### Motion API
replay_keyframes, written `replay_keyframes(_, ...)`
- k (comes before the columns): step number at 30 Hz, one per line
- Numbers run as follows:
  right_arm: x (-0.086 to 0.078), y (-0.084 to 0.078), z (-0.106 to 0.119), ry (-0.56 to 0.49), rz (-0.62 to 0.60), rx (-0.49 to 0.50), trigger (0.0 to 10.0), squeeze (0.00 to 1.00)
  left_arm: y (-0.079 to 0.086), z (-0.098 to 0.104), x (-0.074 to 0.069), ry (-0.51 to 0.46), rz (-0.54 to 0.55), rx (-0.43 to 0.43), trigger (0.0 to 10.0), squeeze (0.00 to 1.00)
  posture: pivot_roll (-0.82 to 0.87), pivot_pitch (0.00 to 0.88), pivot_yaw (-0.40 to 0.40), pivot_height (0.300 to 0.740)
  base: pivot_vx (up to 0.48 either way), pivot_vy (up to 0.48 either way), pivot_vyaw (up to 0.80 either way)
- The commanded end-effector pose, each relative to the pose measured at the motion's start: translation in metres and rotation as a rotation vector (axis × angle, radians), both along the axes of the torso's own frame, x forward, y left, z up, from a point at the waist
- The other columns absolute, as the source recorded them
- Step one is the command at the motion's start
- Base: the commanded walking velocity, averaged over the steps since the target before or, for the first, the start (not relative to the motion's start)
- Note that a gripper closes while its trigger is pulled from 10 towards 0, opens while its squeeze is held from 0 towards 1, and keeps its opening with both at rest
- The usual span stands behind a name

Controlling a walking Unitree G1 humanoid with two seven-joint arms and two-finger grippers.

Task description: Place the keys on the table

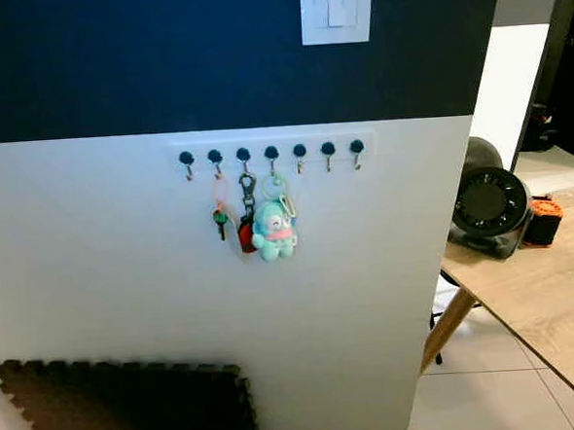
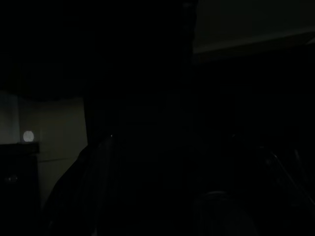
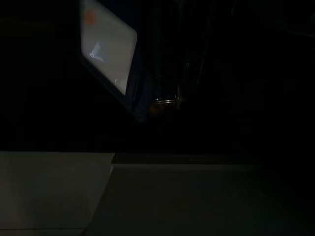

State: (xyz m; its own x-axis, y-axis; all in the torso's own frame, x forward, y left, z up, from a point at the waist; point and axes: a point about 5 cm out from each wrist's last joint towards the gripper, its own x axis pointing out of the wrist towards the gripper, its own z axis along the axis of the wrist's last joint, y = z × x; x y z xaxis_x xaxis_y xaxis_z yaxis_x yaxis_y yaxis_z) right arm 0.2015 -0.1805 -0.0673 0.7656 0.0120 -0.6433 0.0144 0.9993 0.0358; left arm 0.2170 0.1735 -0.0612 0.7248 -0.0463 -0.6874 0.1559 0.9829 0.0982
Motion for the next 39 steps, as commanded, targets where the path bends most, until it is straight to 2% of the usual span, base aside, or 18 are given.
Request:
replay_keyframes(1, -0.003, 0.000, -0.001, 0.003, -0.003, 0.005, 10.0, 0.00, 0.000, -0.002, -0.002, 0.013, -0.005, 0.004, 10.0, 0.00, 0.06, 0.038, 0.012, 0.740, 0.000, 0.000, 0.00)
replay_keyframes(23, -0.005, 0.001, -0.003, 0.026, -0.004, 0.020, 10.0, 0.00, 0.001, 0.000, 0.001, -0.005, 0.018, -0.002, 10.0, 0.00, 0.06, 0.025, 0.005, 0.740, 0.000, 0.000, 0.00)
replay_keyframes(29, -0.008, -0.006, -0.005, 0.044, 0.005, -0.012, 10.0, 0.00, -0.003, 0.002, 0.005, -0.027, 0.032, -0.002, 10.0, 0.00, 0.05, 0.022, -0.013, 0.740, 0.000, 0.000, 0.00)
replay_keyframes(39, -0.010, -0.010, -0.005, 0.048, 0.009, -0.028, 10.0, 0.00, -0.006, 0.000, 0.001, -0.011, 0.024, -0.011, 10.0, 0.00, 0.03, 0.026, -0.007, 0.740, 0.000, 0.000, 0.00)
